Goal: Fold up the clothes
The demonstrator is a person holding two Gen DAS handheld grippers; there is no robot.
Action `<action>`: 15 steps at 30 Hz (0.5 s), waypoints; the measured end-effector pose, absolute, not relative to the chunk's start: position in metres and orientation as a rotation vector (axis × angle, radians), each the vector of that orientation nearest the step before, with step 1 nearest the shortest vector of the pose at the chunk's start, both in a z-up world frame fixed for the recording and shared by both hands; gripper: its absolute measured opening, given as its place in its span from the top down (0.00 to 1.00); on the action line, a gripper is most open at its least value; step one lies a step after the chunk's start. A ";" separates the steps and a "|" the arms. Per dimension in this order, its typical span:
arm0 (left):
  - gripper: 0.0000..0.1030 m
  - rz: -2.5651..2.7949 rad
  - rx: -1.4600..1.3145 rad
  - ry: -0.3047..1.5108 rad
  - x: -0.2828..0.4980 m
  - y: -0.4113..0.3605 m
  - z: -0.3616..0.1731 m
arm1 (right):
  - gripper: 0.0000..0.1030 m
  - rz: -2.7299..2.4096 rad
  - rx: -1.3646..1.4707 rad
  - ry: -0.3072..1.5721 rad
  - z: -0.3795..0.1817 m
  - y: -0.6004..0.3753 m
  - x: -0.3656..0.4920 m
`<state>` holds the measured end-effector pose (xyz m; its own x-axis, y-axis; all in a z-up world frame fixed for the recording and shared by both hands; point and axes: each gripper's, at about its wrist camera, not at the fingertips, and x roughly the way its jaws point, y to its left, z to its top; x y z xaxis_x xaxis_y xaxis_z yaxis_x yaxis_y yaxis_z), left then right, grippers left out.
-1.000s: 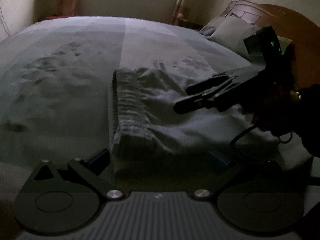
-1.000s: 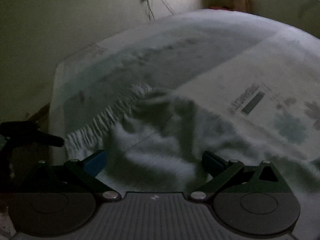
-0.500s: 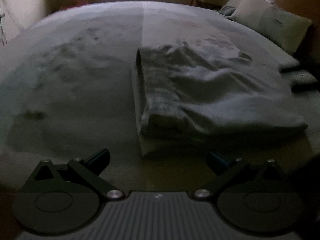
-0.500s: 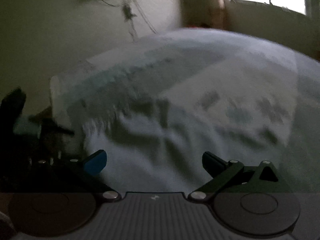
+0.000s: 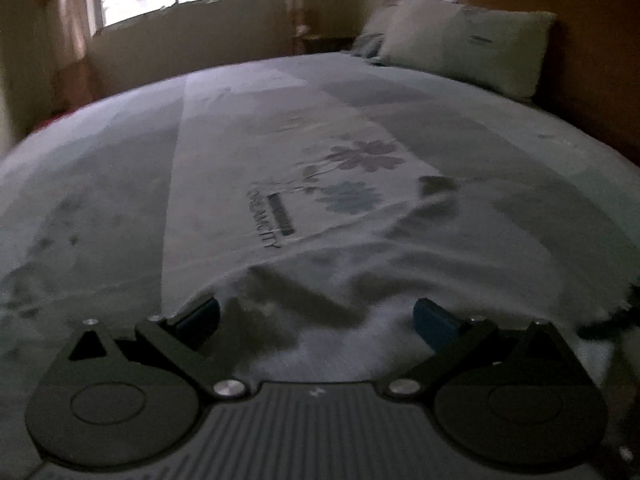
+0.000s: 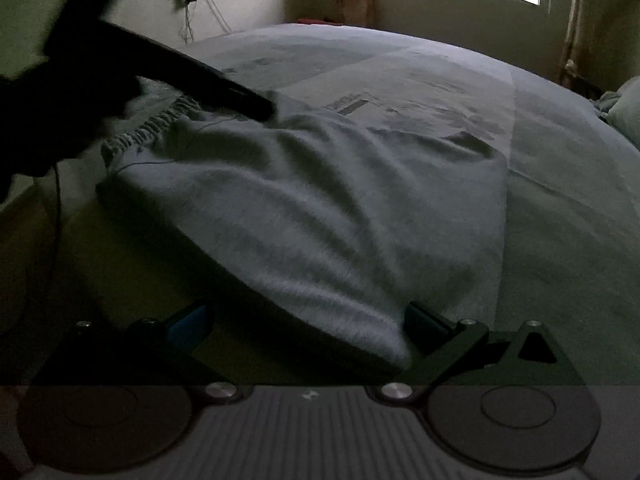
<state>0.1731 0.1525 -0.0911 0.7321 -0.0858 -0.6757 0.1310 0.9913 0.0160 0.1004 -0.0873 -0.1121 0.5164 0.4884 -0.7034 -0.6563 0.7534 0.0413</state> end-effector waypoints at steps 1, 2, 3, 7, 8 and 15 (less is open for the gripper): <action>0.01 -0.106 0.036 0.752 0.179 0.158 -0.098 | 0.00 0.696 -0.241 0.757 -0.114 -0.088 0.100; 0.01 -0.107 0.008 0.757 0.180 0.163 -0.102 | 0.00 0.698 -0.245 0.753 -0.114 -0.089 0.098; 0.01 -0.107 -0.020 0.762 0.180 0.167 -0.106 | 0.00 0.699 -0.249 0.751 -0.114 -0.088 0.098; 0.01 -0.105 -0.063 0.790 0.175 0.175 -0.096 | 0.00 0.689 -0.247 0.739 -0.117 -0.088 0.096; 0.01 -0.103 -0.066 0.791 0.172 0.173 -0.092 | 0.00 0.686 -0.249 0.735 -0.118 -0.088 0.096; 0.01 -0.103 -0.006 0.842 0.146 0.148 -0.074 | 0.00 0.684 -0.265 0.716 -0.120 -0.087 0.094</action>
